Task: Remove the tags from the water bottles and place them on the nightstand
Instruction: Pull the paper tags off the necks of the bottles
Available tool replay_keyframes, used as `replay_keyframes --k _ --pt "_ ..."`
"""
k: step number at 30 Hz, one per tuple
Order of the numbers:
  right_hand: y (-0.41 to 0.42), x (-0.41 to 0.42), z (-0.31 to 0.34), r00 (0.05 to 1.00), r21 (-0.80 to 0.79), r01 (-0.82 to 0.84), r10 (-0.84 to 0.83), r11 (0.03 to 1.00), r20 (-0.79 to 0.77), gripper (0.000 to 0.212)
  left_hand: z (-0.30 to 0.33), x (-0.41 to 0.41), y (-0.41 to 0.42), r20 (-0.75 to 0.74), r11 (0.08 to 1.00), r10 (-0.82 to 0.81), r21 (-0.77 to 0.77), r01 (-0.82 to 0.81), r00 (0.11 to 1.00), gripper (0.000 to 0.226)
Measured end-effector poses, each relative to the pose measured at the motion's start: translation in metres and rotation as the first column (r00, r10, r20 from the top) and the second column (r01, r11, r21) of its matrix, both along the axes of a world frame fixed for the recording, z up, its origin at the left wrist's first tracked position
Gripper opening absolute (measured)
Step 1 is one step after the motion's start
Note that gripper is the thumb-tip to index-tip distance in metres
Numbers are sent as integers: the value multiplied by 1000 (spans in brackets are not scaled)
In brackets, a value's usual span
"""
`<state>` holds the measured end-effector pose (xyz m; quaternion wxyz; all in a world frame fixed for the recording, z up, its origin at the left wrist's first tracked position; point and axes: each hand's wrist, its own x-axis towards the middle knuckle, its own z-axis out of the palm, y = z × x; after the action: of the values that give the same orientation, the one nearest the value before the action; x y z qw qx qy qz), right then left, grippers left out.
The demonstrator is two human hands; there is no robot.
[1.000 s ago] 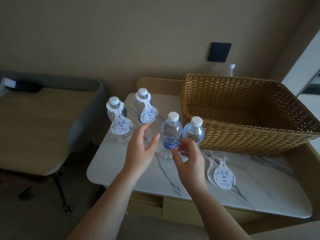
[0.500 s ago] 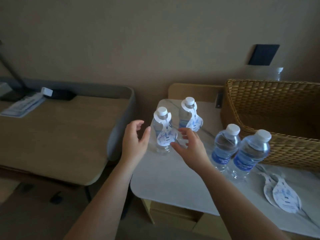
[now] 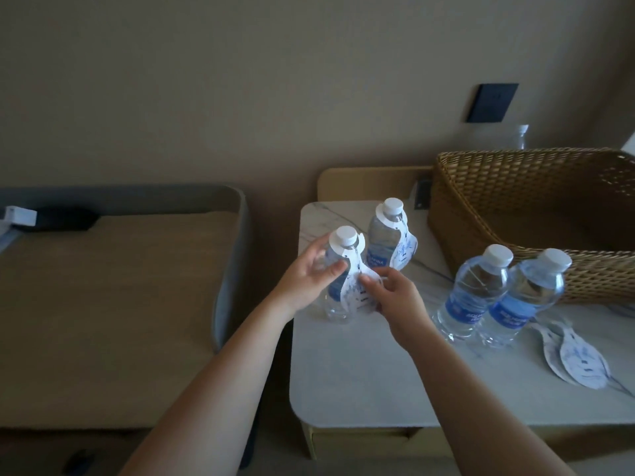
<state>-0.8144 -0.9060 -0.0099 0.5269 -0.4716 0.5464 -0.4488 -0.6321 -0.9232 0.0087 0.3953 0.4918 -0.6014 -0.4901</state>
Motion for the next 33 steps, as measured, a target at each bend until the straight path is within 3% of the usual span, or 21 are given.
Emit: replay_keyframes --k 2,7,13,17,22,26,33 --pt "4 -7 3 1000 -33 -2 3 999 17 16 -2 2 -2 12 1000 -18 -1 18 1000 59" --pt "12 -20 19 999 -117 17 -11 993 48 6 -5 -2 -4 21 995 62 -76 -61 998 61" --pt "15 -23 42 997 -200 6 8 980 72 7 1 -13 0 165 992 102 -85 -89 981 58" --pt "17 -29 53 1000 -216 -2 8 976 30 7 3 -28 8 186 993 88 -98 -71 979 68" --pt "26 -54 66 996 -208 64 -50 976 73 8 2 -53 15 237 993 60 -110 -34 970 62" --pt "41 -92 76 981 -213 149 -118 966 154 10 2 -76 23 227 994 50 -103 -27 973 52" --pt "80 -182 71 915 -256 333 -245 908 321 16 -6 -122 30 149 995 23 -95 -9 989 59"
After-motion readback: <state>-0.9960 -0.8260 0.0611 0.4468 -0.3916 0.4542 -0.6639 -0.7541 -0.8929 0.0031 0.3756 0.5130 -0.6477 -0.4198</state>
